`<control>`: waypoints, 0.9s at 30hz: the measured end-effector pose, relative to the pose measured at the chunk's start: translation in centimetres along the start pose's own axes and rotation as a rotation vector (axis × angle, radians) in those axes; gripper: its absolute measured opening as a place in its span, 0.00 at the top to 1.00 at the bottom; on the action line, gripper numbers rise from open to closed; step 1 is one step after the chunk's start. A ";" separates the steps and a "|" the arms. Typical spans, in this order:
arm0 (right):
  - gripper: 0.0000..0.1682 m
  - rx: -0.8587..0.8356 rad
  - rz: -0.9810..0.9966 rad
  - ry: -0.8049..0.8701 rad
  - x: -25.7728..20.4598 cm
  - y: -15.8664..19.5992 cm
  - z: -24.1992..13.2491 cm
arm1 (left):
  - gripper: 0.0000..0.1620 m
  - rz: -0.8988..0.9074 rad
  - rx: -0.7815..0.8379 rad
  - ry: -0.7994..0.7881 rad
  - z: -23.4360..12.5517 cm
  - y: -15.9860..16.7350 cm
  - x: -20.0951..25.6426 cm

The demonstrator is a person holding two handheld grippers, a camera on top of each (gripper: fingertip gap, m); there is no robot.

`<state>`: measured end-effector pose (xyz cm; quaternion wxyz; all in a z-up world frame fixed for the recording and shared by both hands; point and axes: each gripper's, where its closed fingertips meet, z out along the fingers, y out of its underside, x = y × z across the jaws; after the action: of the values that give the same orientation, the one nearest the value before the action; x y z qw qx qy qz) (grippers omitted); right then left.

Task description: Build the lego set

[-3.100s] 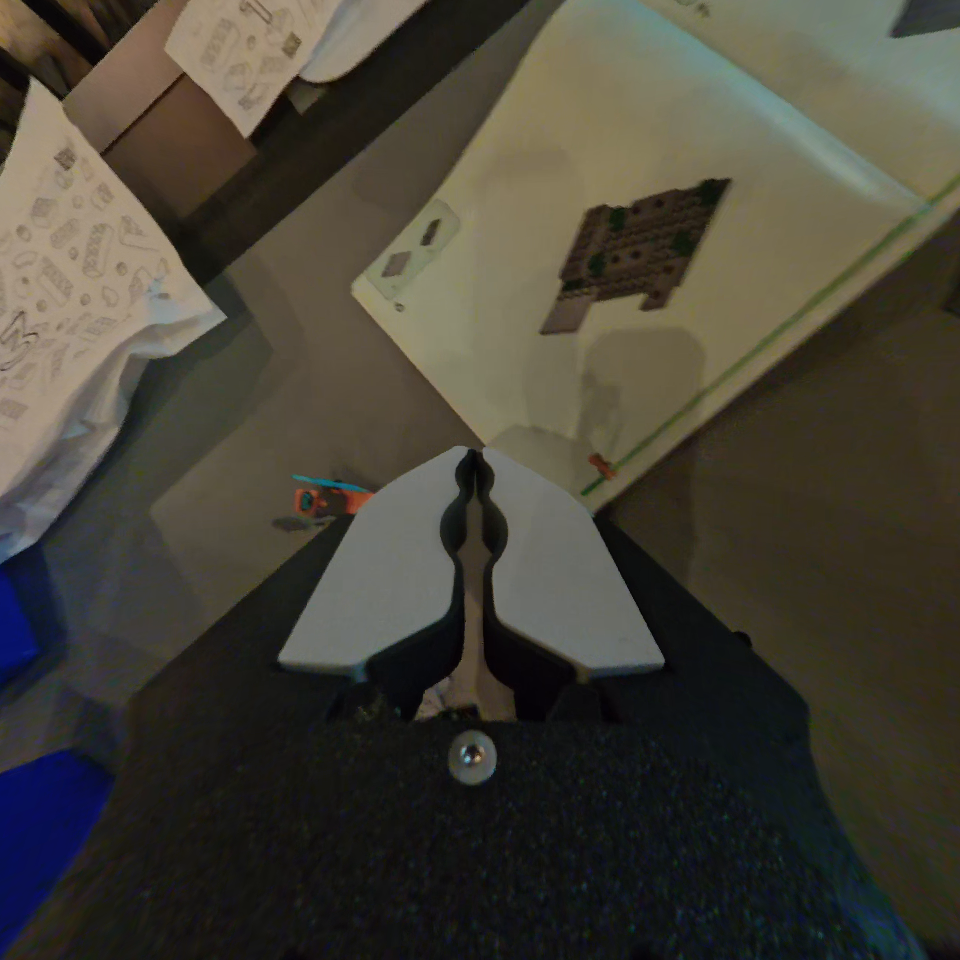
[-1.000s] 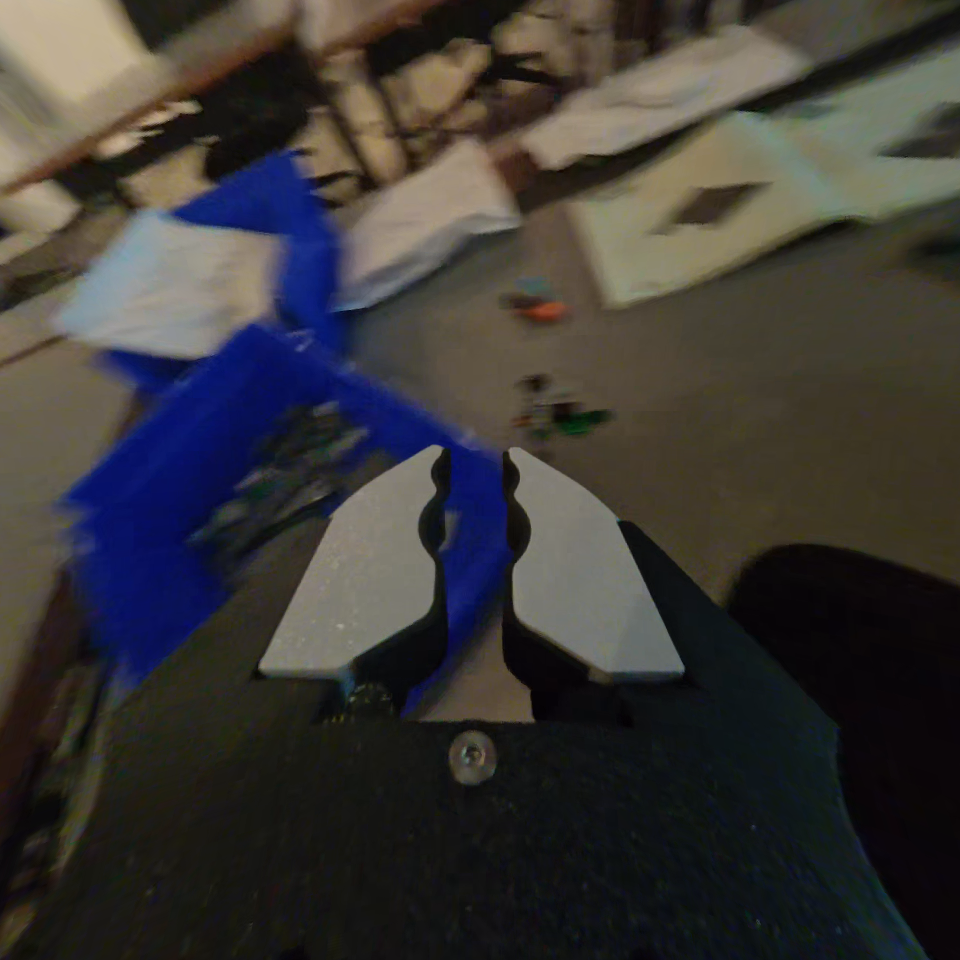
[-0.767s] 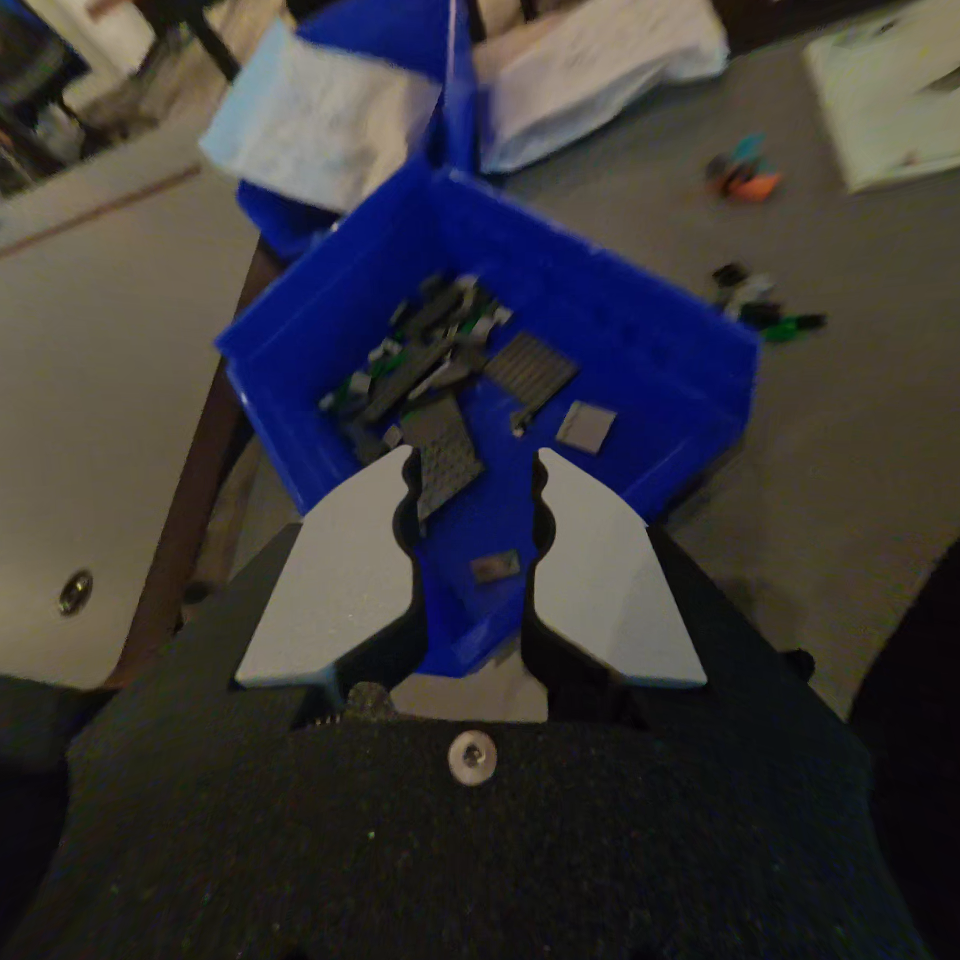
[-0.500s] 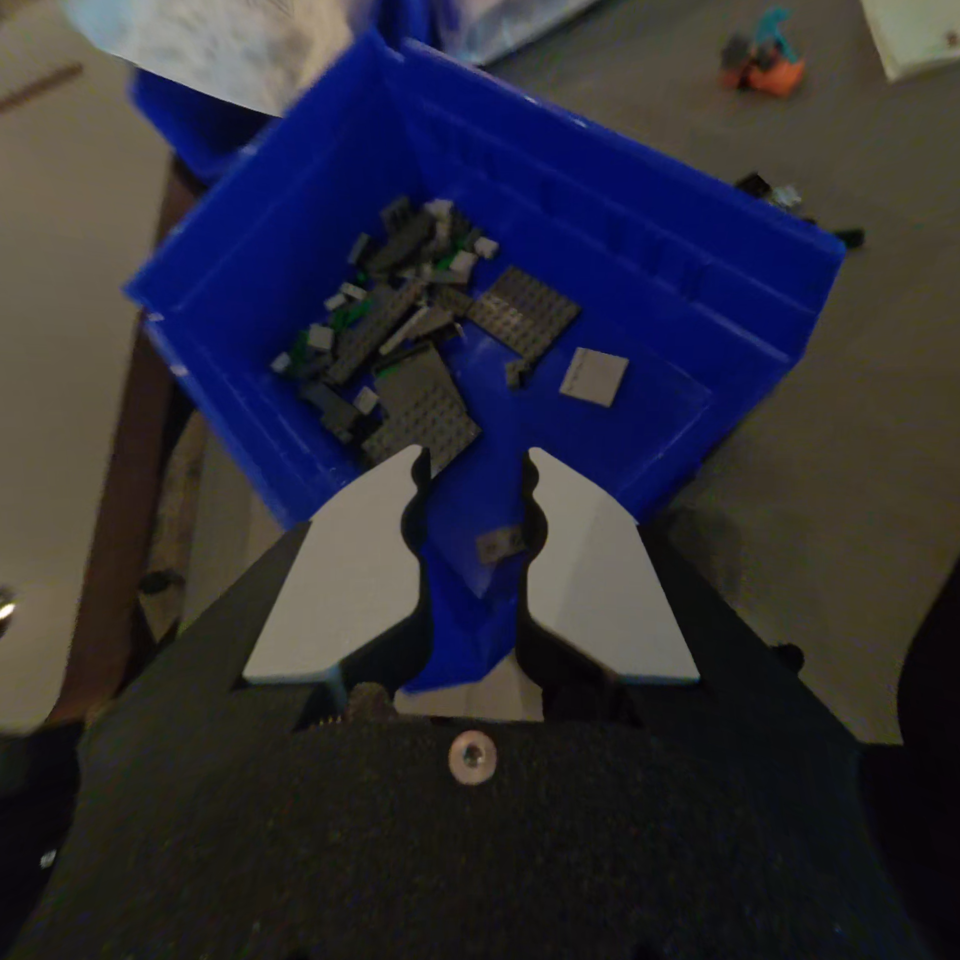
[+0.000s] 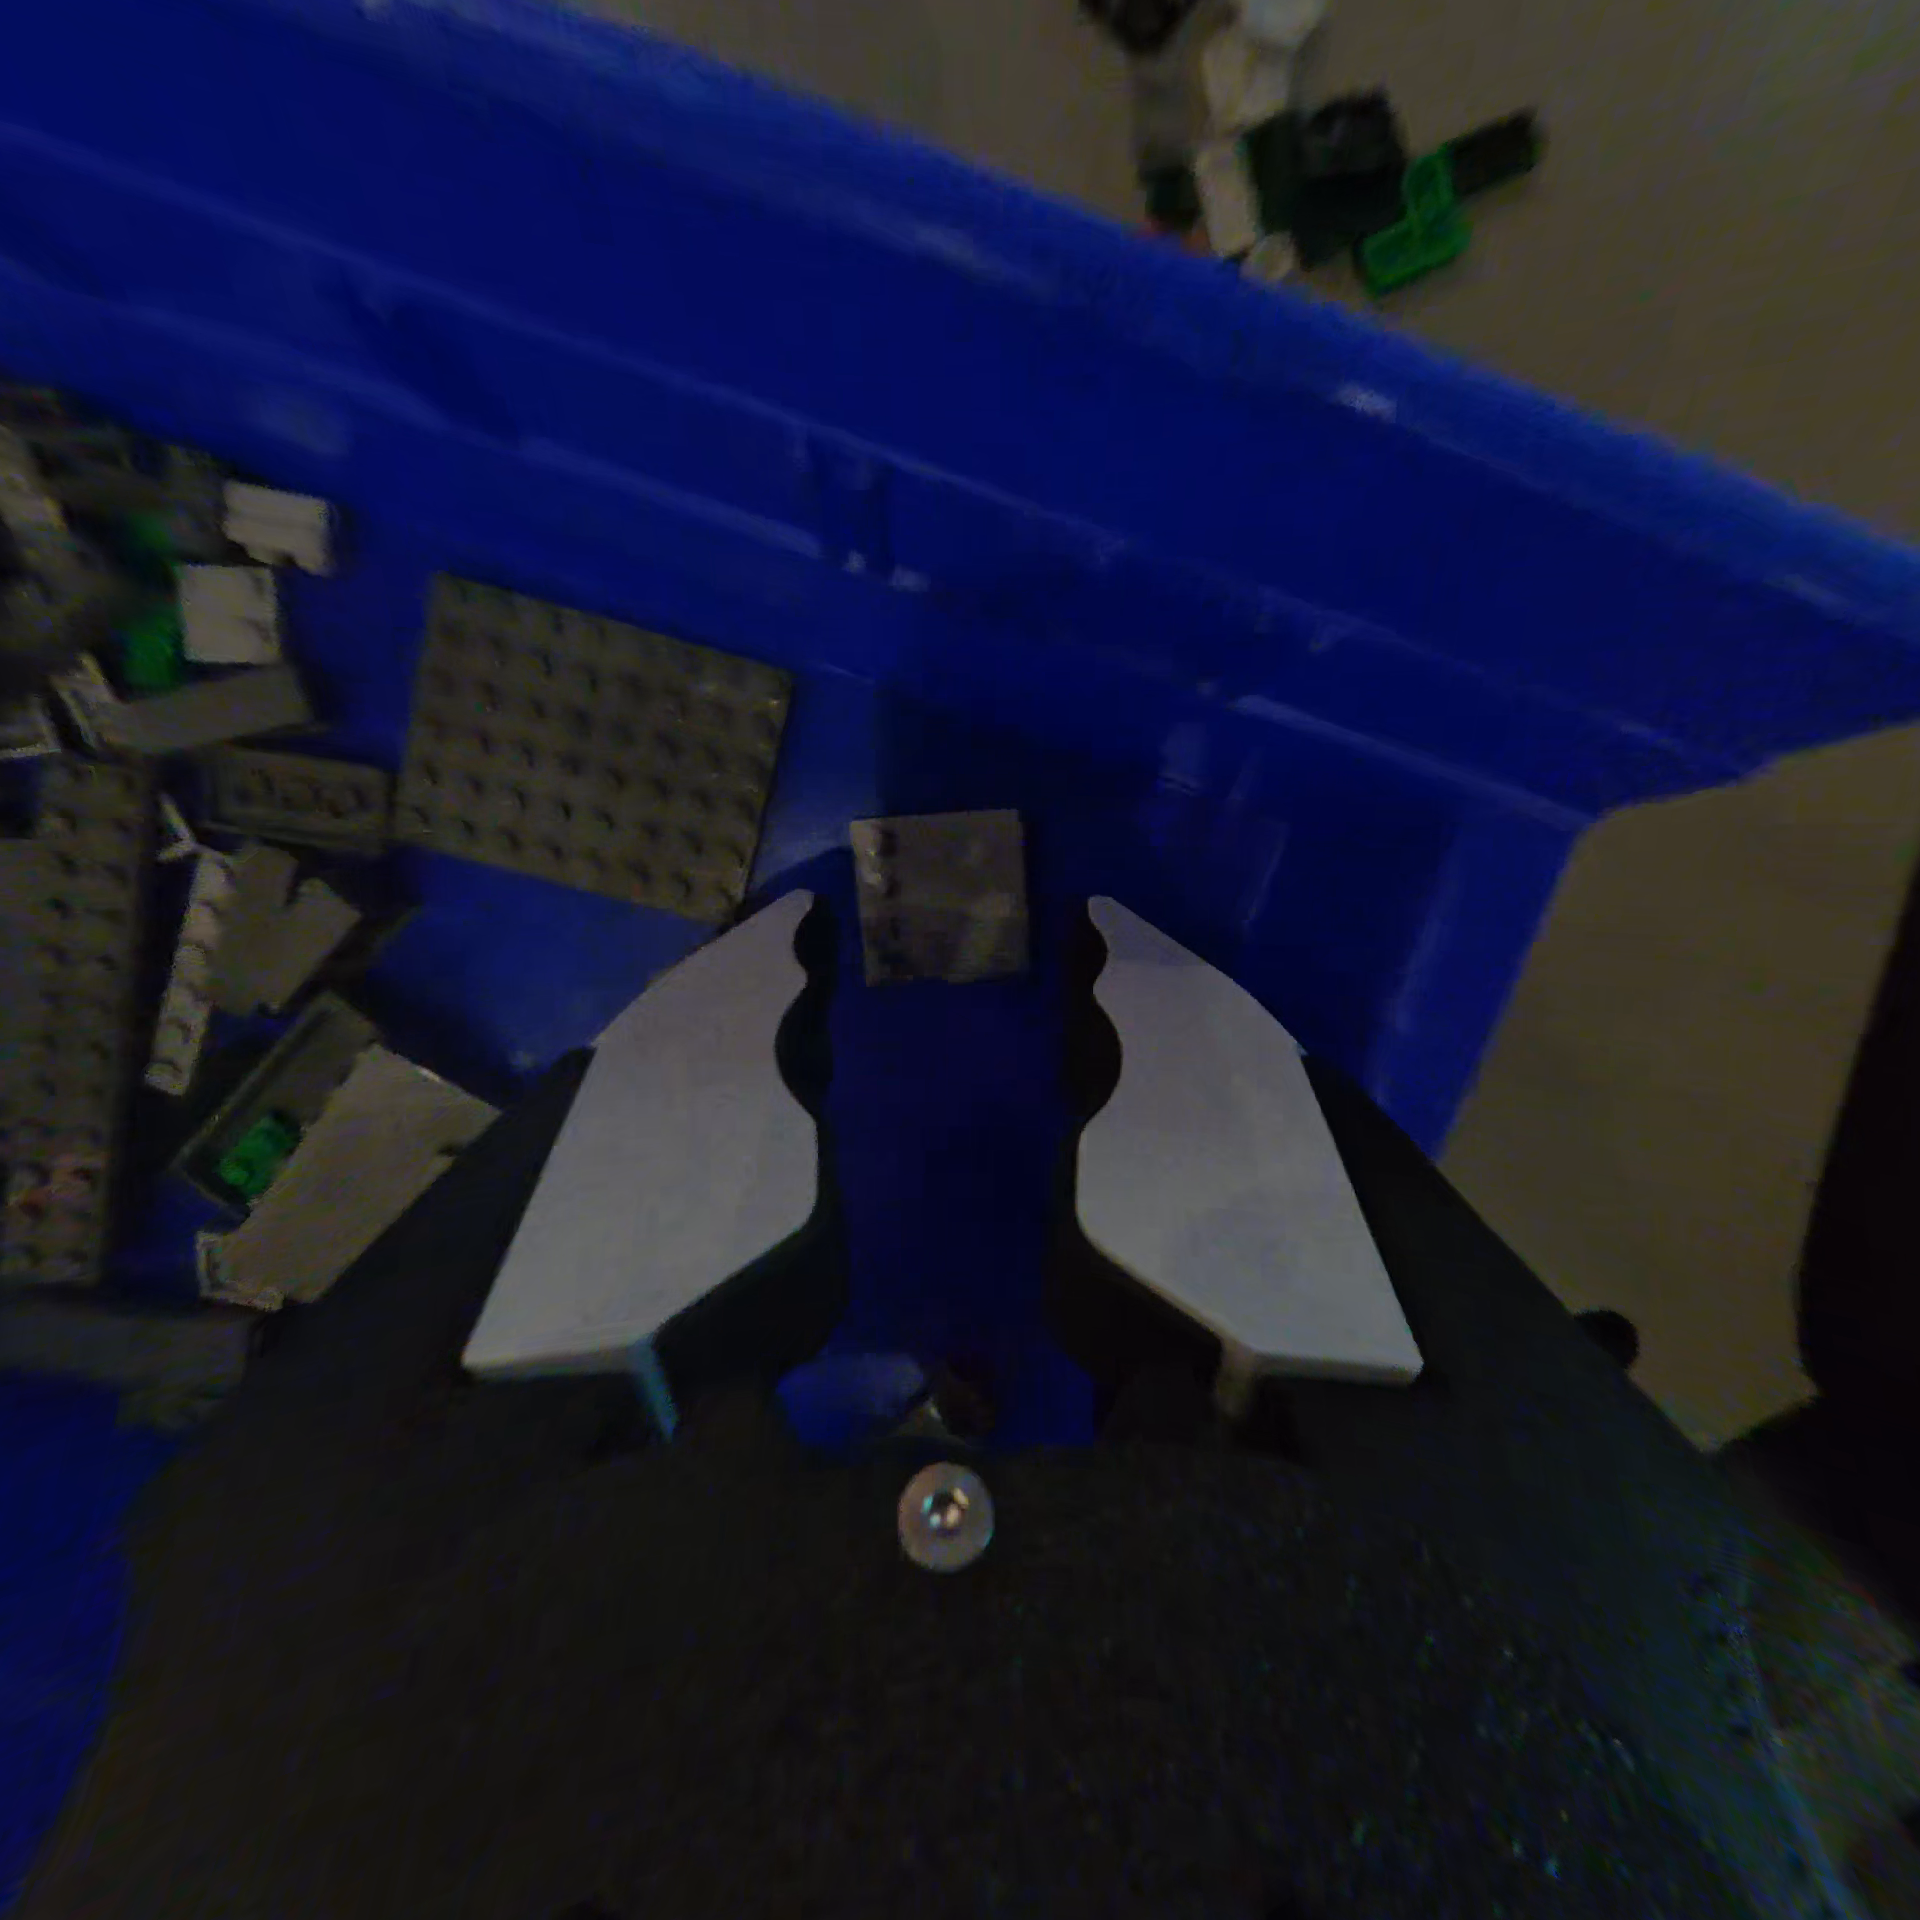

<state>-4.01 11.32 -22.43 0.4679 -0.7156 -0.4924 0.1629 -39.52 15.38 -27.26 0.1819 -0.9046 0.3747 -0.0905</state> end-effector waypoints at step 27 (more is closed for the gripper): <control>0.95 0.039 -0.006 0.089 1.6 0.0 -3.7 | 0.81 0.176 0.230 -0.262 -9.6 -7.5 2.6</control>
<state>-0.68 10.78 -20.22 0.5035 -0.7116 -0.4699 0.1390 -35.76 15.96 -15.44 0.3385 -0.8457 0.4126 0.0023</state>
